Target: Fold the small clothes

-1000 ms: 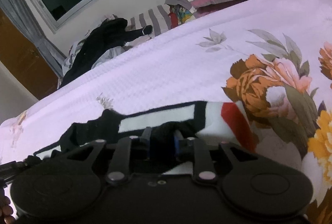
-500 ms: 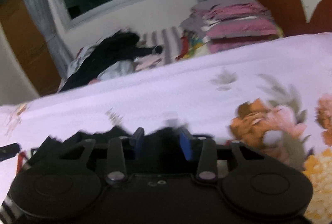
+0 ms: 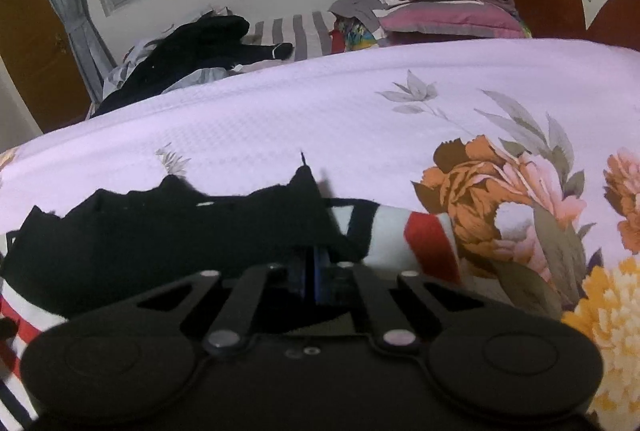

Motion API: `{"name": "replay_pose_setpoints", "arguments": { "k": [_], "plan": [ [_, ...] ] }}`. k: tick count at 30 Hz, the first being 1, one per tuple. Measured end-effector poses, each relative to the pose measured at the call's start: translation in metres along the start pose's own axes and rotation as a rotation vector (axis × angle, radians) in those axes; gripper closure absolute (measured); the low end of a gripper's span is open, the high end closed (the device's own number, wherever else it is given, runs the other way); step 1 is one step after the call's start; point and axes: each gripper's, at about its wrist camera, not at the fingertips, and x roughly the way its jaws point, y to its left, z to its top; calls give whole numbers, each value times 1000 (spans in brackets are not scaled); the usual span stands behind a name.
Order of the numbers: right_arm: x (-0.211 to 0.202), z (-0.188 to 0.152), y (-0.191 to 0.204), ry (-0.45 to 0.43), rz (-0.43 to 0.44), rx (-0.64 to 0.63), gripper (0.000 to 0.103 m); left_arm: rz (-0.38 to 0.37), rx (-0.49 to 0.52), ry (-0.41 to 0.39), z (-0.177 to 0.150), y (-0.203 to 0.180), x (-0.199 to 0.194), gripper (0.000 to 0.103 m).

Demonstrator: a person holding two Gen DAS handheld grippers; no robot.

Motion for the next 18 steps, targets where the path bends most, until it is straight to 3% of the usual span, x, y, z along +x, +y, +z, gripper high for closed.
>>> {"name": "replay_pose_setpoints", "arguments": {
  "k": [2,7,9,14,18],
  "plan": [
    [-14,-3,7,-16,29,-10,66,-3,0,4,-5,0,-6,30],
    [-40,-27,20,-20,61,-58,68,-7,-2,11,-15,3,-13,30],
    [-37,-40,18,30,20,-79,68,-6,-5,16,-18,3,-15,30],
    [-53,-55,13,24,-16,-91,68,-2,-7,23,-24,3,-26,30],
    [-75,-63,29,1,61,-70,66,-3,-29,3,-17,-5,-38,30]
  ]
}}
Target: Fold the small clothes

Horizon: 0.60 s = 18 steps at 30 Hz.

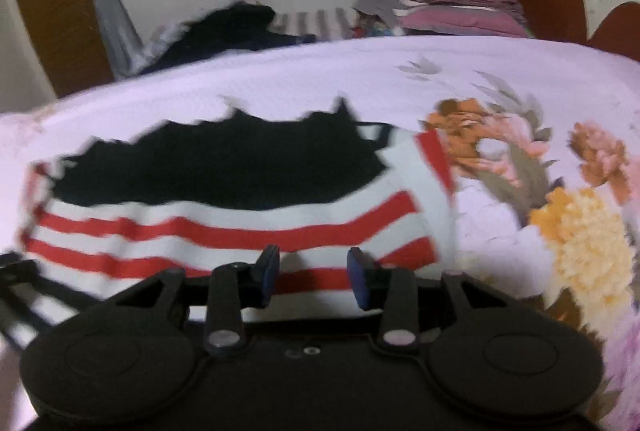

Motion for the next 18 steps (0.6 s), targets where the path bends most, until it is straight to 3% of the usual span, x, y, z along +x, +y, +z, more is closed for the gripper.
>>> {"name": "replay_pose_setpoints", "arguments": {
  "k": [7,10,12,18],
  "plan": [
    [-6,-10,50,1,68,-39,67,-80,45,-13,4,-42,-8,30],
    [-3,-15,60,14,54,-58,59,-64,57,22,-2,-51,-4,30],
    [2,-21,58,27,19,-71,53,-40,53,60,-10,-49,1,30],
    [-14,-33,28,12,-42,-52,54,-15,58,55,-22,-34,-6,30]
  ]
}}
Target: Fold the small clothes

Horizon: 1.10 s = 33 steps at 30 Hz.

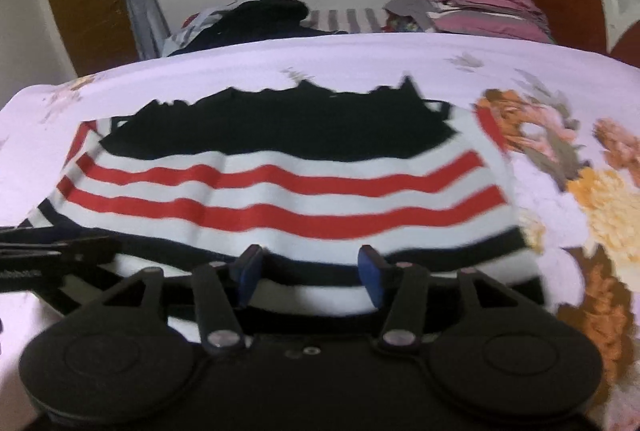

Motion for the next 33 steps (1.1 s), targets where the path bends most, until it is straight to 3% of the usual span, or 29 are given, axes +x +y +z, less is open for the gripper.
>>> {"name": "replay_pose_setpoints", "arguments": {
  "k": [4,8,19,33],
  "plan": [
    [-7,-11,-25,12,-84,9,53,8,4,4,-4,8,-5,30],
    [-13,-22,-44,5,-81,27,54,16,13,3,-7,11,-7,30],
    [-14,-35,-28,14,-170,-62,52,55,58,-1,-11,7,-10,30],
    [-12,-35,-25,35,-182,-55,51,70,87,2,-12,4,-10,29]
  ]
}}
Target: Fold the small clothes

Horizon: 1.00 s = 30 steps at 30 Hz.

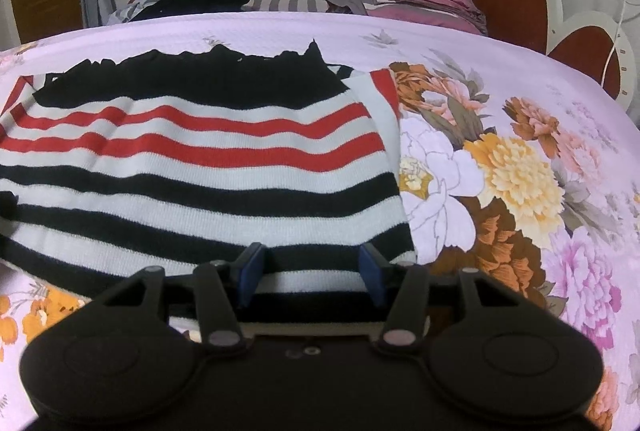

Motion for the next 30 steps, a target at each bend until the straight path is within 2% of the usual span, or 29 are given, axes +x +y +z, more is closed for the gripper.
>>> {"name": "replay_pose_setpoints", "arguments": {
  "k": [4,6,8,10,14,19,23,26,30],
  "plan": [
    [-9,5,-6,9,53,0,51,-2,-59,-3,3,2,-14,29],
    [-21,8,-11,-38,106,28,51,-42,-82,-32,4,1,-29,29],
    [-30,16,-13,-91,129,41,51,-45,-82,-58,9,-4,-37,29],
    [-28,26,-13,-108,156,44,51,-43,-88,-78,18,-9,-36,29],
    [-11,42,-5,-98,168,21,51,-8,-123,-69,34,-14,-15,29],
    [5,47,-7,-82,171,37,50,73,-117,-28,30,-6,13,29],
    [21,37,-8,-21,149,-16,49,43,-151,-12,13,7,18,29],
    [21,30,-17,-14,171,-18,51,41,-138,-11,10,7,15,29],
    [16,31,-16,-2,160,-42,50,42,-142,0,9,8,12,29]
  ]
}}
